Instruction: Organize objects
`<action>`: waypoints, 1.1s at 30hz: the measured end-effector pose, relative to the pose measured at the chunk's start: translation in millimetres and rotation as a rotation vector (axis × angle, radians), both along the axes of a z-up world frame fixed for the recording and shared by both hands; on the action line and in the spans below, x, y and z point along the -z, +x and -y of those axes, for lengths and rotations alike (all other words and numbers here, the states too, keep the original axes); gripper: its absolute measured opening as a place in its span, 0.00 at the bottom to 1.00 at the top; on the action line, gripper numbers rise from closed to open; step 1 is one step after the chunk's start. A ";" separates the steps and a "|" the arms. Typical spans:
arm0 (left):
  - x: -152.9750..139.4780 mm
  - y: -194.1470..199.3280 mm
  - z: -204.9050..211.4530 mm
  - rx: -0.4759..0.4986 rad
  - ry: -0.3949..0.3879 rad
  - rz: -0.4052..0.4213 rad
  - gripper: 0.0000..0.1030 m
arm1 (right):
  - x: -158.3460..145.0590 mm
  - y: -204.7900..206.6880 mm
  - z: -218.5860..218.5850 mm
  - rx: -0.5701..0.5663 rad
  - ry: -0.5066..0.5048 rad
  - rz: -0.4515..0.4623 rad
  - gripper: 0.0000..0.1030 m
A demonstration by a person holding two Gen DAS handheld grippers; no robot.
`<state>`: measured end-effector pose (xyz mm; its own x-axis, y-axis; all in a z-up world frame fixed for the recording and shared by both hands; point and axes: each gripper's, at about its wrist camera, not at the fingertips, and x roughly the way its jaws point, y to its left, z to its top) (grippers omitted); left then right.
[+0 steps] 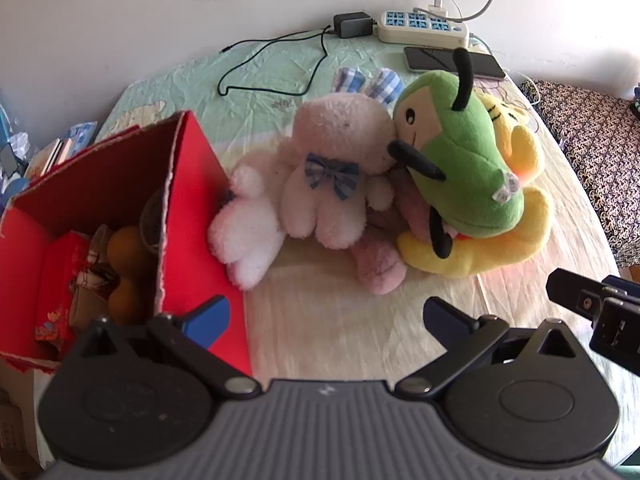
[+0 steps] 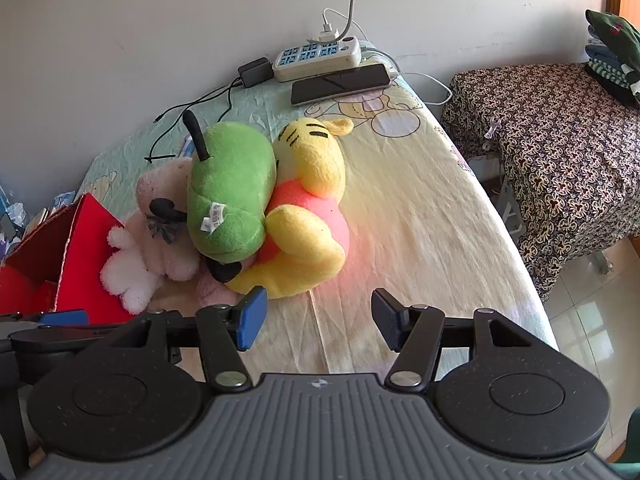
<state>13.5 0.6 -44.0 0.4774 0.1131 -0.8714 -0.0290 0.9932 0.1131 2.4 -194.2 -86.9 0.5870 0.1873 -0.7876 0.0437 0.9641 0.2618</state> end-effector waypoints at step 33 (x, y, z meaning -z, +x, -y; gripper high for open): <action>-16.6 25.7 -0.6 0.145 -0.168 0.016 0.98 | -12.8 27.4 32.0 0.010 0.220 0.053 0.59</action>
